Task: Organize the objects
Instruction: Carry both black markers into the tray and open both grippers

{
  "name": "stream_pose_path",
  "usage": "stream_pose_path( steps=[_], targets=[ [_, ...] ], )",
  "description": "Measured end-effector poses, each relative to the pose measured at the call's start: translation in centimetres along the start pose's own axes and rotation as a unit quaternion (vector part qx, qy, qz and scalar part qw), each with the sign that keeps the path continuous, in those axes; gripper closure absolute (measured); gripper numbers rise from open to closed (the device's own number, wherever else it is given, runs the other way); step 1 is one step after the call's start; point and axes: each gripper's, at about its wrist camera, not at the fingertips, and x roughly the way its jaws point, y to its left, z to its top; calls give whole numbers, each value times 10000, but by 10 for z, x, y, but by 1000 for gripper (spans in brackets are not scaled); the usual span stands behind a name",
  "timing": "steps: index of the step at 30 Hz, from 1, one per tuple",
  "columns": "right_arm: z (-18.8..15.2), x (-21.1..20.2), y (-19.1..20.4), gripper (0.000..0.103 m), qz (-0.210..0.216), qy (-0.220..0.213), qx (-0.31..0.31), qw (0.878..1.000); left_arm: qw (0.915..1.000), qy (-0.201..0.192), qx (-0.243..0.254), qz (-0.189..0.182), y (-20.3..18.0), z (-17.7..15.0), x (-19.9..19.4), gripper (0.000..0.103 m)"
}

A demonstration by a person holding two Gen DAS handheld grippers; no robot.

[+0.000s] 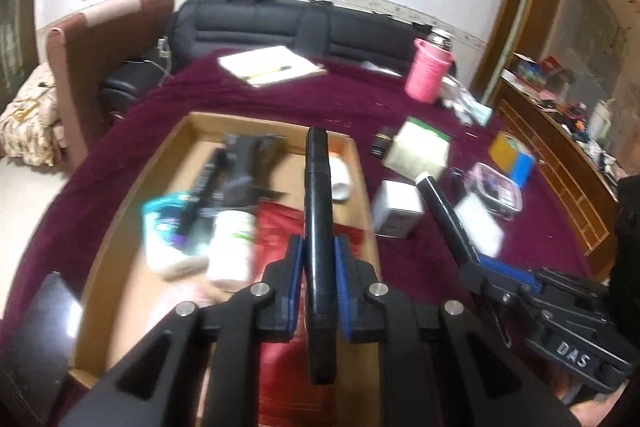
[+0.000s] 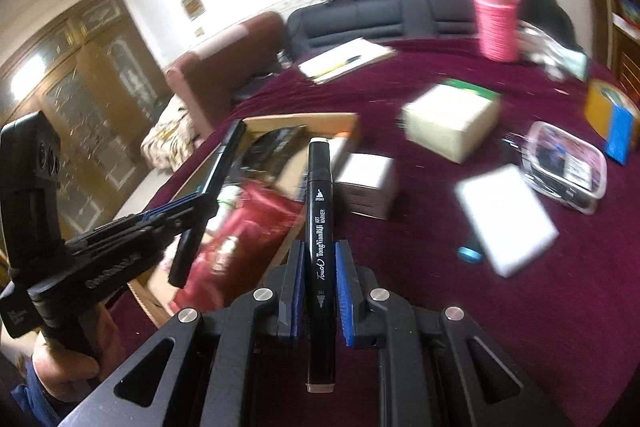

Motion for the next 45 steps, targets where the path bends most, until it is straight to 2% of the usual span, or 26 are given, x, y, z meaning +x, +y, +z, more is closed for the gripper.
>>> stream_pose_path(
  steps=[9, 16, 26, 45],
  targets=[
    [19, 49, 41, 86, 14, 309, -140, 9994, 9953, -355, 163, 891, 38, -5, -5, 88],
    [26, 74, 51, 86, -144, 435, -108, 9989, 9930, -276, 227, 1125, 50, -11, 2, 88],
    [27, 92, 62, 86, -447, 489, -257, 9975, 9838, -472, 592, 1624, 47, -18, 5, 88],
    [33, 97, 63, 86, -541, 472, -288, 9970, 9840, -473, 585, 1615, 52, -19, 9, 88]
  ],
)
